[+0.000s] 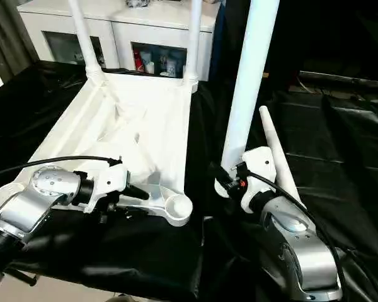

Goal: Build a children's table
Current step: Pick table leg

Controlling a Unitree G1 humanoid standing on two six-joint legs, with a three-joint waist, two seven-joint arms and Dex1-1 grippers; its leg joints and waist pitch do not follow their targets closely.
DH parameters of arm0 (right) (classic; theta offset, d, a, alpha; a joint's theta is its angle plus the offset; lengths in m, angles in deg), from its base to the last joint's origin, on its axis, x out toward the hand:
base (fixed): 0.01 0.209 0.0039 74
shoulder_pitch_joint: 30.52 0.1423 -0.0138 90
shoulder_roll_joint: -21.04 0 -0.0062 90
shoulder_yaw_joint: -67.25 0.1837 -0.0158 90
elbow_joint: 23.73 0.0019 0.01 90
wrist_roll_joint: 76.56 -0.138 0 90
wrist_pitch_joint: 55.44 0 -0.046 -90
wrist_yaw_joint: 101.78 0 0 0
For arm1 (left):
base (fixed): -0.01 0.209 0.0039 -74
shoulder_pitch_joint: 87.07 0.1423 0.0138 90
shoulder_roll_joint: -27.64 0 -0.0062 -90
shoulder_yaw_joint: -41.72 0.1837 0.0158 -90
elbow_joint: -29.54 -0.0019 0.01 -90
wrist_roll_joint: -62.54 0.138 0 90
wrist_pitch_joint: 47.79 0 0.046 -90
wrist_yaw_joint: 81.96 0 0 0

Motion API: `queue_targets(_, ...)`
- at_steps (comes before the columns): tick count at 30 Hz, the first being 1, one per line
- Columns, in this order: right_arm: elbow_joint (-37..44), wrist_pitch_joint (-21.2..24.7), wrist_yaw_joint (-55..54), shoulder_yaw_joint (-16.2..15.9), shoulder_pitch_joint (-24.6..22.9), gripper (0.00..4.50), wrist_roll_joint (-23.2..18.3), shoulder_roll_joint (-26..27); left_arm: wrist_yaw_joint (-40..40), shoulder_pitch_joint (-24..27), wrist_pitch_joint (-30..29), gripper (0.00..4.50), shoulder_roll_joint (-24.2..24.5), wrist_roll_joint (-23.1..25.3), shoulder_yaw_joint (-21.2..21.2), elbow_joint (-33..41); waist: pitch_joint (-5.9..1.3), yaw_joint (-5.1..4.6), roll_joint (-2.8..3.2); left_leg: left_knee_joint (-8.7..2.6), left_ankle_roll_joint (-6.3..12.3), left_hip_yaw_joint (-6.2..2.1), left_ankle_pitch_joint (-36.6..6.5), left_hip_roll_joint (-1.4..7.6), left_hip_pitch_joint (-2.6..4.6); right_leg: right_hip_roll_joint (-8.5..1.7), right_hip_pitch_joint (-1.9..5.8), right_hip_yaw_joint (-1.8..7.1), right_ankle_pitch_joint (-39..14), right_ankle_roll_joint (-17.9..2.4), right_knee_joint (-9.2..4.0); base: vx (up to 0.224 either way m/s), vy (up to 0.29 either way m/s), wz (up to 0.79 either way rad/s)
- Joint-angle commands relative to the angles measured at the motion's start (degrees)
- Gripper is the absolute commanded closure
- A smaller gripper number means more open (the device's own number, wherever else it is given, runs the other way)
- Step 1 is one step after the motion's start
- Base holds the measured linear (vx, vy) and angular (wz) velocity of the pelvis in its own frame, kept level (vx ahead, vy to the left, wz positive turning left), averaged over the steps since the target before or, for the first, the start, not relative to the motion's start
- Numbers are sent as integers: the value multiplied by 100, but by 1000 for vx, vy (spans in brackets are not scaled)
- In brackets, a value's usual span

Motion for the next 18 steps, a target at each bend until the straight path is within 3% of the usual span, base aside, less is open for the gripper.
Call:
queue_targets(1, 221, 28, 24, 87, -22, 259, -38, -6, -116, -122, 122, 275, 32, 106, 44, -100, -291, 9, 53, -454, 151, -279, -810, 637, 44, -873, 229, 482, -1130, -814, -514, 0, 0, 0)
queue_targets(18, 284, 39, 6, 51, -69, 259, -72, -27, -326, -207, 439, 413, 62, 317, 107, -499, -306, 3, 48, -461, 111, -280, -811, 655, 45, -882, 237, 489, -947, -893, -489, 0, 0, 0)
